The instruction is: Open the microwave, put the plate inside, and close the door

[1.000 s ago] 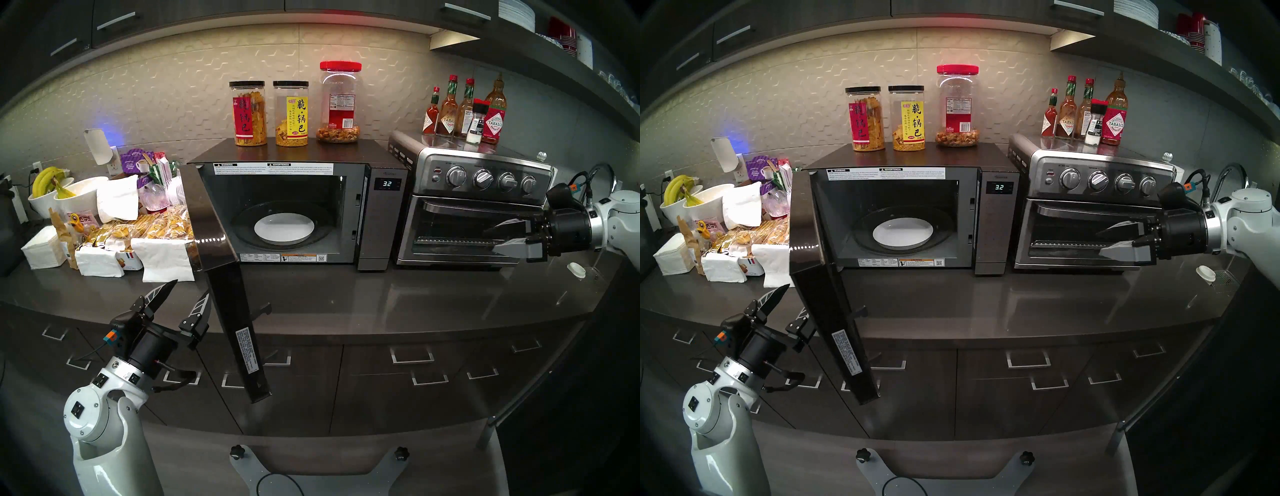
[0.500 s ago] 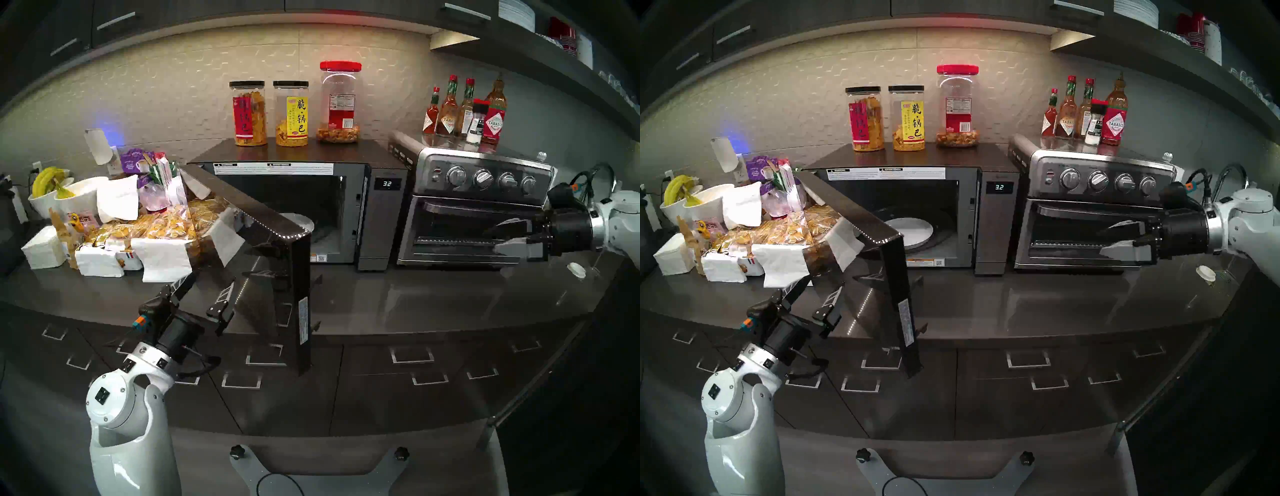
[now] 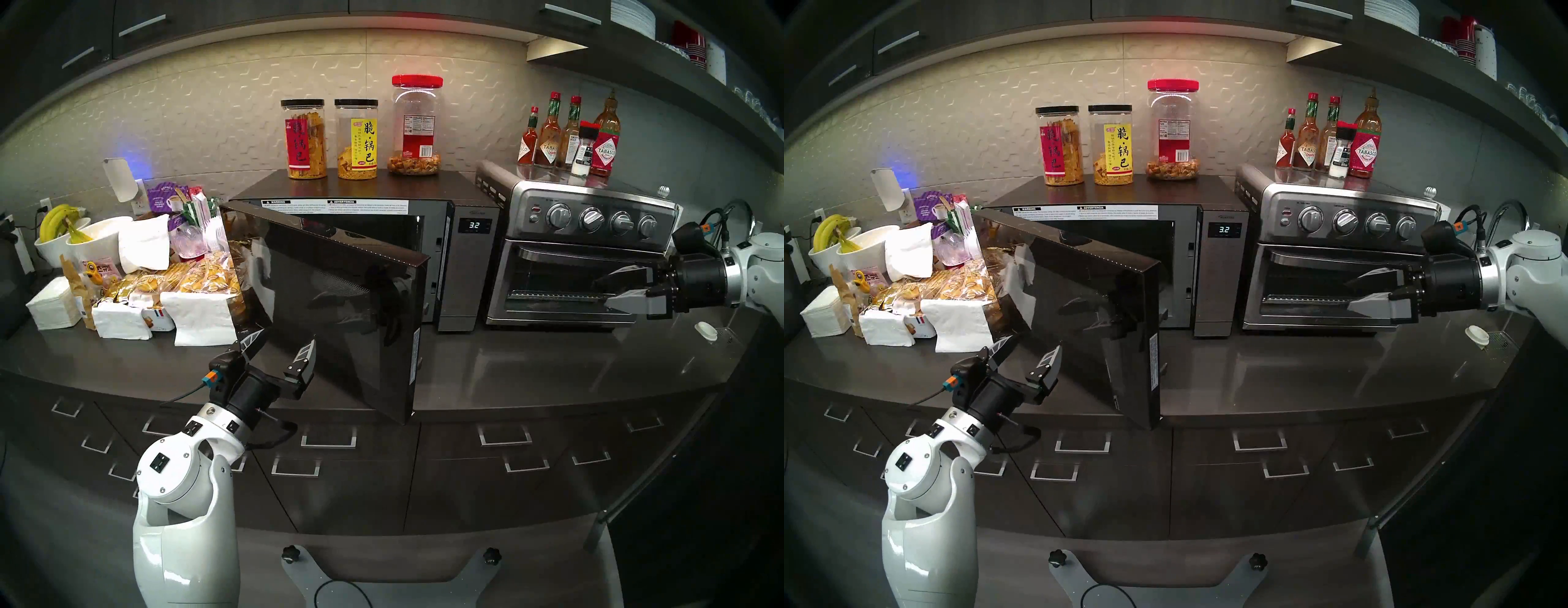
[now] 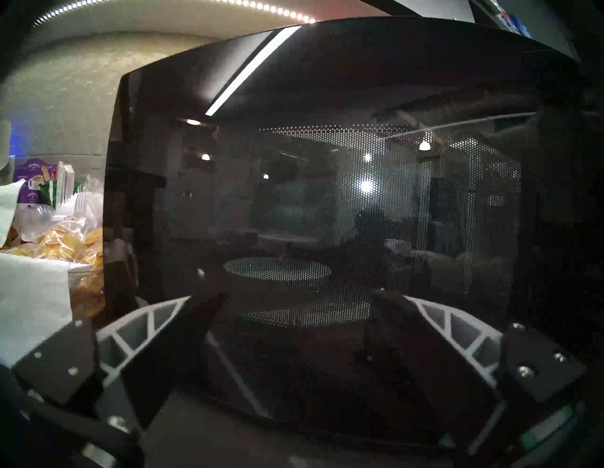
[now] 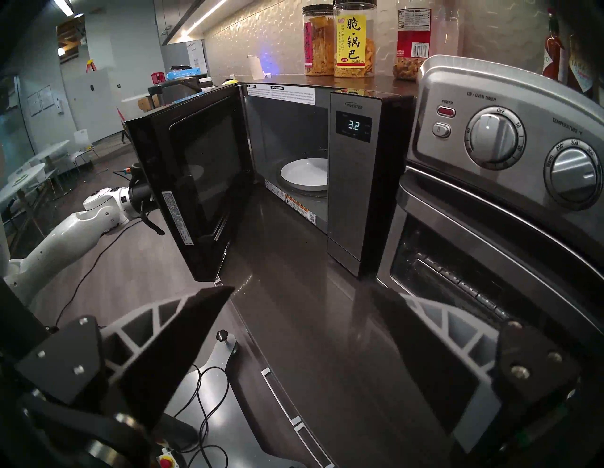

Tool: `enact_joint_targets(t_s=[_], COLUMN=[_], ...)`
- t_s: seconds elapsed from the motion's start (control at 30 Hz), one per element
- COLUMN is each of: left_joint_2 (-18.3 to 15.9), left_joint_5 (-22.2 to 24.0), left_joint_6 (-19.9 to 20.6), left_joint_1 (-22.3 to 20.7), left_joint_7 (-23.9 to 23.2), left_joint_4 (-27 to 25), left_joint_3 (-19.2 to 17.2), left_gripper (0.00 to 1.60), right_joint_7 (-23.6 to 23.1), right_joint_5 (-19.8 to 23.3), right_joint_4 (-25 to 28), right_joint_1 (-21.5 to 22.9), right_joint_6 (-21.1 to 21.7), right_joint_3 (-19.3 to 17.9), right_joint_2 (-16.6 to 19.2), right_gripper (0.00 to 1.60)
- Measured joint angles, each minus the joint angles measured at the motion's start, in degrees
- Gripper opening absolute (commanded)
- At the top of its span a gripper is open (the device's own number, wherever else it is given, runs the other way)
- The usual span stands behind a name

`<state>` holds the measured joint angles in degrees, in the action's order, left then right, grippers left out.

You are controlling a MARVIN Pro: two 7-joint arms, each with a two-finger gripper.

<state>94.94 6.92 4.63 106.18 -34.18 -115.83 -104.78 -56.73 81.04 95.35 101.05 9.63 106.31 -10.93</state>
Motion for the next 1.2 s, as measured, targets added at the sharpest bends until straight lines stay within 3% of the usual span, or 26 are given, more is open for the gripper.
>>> enact_joint_targets(t_s=[0.7,1.2], left_joint_2=[-2.8,-2.6], left_joint_5=[-3.9,-7.5], left_joint_6=[3.1,3.5], left_joint_1=[-10.7,-18.4], left_joint_7=[7.8,13.0], left_joint_4=[8.2,14.8], left_joint_3=[7.5,8.4], left_gripper=[1.6,1.6], right_joint_7=[0.3,0.3], right_joint_5=[0.4,0.6], right_joint_4=[0.2,0.2], right_joint_1=[0.5,0.7], right_joint_6=[-0.4,-0.6], right_joint_3=[0.6,0.9], right_joint_2=[-0.5,-0.8], right_gripper=[1.6,1.6])
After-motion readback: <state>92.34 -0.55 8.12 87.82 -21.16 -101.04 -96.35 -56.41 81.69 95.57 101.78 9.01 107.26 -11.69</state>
